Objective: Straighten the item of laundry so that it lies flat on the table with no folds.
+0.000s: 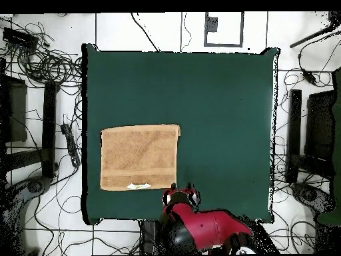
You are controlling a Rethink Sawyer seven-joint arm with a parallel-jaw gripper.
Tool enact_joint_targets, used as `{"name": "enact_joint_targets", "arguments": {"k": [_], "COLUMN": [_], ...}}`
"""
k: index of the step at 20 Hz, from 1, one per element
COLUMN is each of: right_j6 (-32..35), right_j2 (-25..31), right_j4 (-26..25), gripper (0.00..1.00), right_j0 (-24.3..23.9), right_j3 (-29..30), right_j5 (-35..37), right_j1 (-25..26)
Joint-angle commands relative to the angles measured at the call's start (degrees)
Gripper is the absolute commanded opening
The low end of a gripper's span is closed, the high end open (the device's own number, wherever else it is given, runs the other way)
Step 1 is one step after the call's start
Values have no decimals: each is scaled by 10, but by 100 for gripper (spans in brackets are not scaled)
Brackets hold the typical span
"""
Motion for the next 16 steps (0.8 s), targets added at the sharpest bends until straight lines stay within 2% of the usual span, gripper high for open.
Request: {"name": "enact_joint_targets", "arguments": {"k": [1,9,16], "right_j6": [72,96,101], "right_j2": [0,5,26], "right_j4": [16,46,76], "gripper": [100,100,100], "right_j0": [41,60,61], "right_j3": [-34,-44,-40], "right_j5": [-2,-28,-17], "right_j1": [69,112,102]}}
